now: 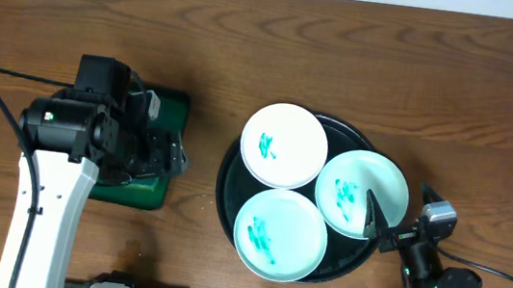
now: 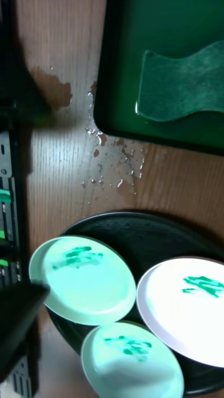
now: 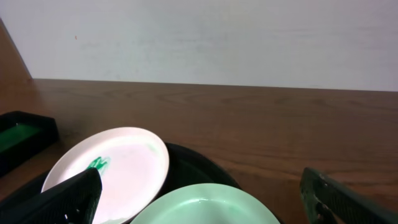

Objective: Clean dirty plates on tray and stack at the side
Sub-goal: 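Lower the left gripper into the green basin toward the sponge, then raise the right gripper and move it over the tray's plates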

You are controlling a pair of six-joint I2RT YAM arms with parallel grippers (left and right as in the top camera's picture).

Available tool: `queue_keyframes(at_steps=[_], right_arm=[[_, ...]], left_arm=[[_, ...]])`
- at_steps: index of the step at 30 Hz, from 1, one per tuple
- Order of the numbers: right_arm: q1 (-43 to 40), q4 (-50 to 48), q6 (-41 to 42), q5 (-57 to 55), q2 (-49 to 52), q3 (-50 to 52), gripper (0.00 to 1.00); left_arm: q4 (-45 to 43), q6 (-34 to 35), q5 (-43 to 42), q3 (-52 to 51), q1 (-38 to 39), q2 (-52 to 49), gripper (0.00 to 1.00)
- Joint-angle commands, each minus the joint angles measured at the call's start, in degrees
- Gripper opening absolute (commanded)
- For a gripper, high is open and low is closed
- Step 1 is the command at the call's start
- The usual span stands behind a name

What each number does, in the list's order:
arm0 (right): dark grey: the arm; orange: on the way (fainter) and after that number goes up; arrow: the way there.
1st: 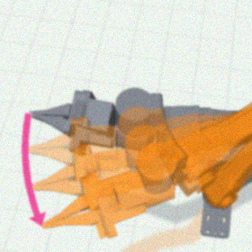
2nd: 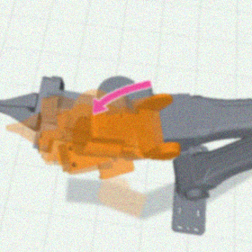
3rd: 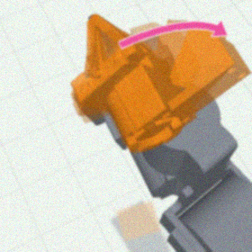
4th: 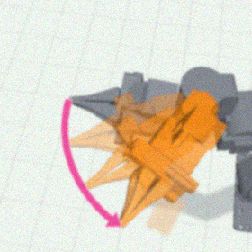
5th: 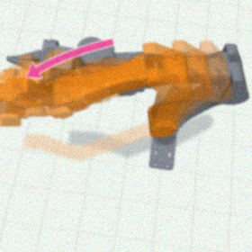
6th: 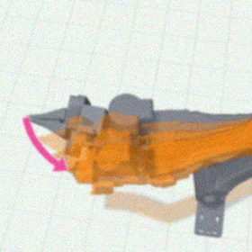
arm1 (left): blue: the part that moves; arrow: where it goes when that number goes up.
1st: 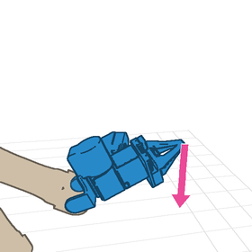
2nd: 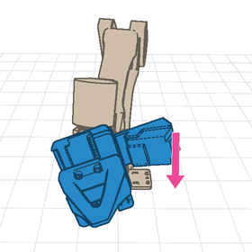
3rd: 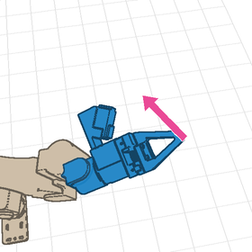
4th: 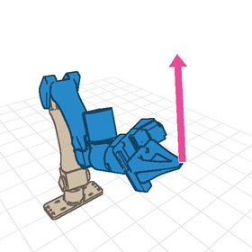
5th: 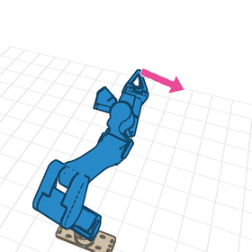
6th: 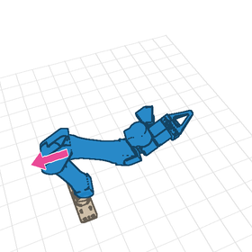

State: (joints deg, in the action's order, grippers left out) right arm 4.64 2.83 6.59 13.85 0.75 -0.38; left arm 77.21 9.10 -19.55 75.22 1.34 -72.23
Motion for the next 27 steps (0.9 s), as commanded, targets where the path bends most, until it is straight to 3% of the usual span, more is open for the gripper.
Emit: queue_keyframes(at_steps=[1, 7, 14, 18, 27], right_arm=[[0.3, 0.3, 0.7, -0.3, 0.0, 0.1, 0.99], [0.3, -1.0, 2.6, 3.0, 0.0, 0.1, 0.99], [0.3, -2.5, 6.7, 30.6, 0.0, -0.5, 0.99], [0.3, -4.5, 19.6, 38.0, 0.0, -0.5, 0.99], [0.3, -1.4, 25.1, 50.3, 0.3, -4.1, 0.99]], left_arm=[[0.5, 0.2, -1.0, 0.9, 0.1, -0.1, 0.92], [0.7, 0.2, -1.0, 0.9, 0.1, 0.0, 0.92], [0.1, 0.2, -0.9, 0.9, 0.1, -0.1, 0.92], [0.1, 0.1, -0.8, 0.9, 0.1, -0.1, 0.92], [-0.8, -0.3, -0.8, 0.9, 0.1, -0.1, 0.92]])
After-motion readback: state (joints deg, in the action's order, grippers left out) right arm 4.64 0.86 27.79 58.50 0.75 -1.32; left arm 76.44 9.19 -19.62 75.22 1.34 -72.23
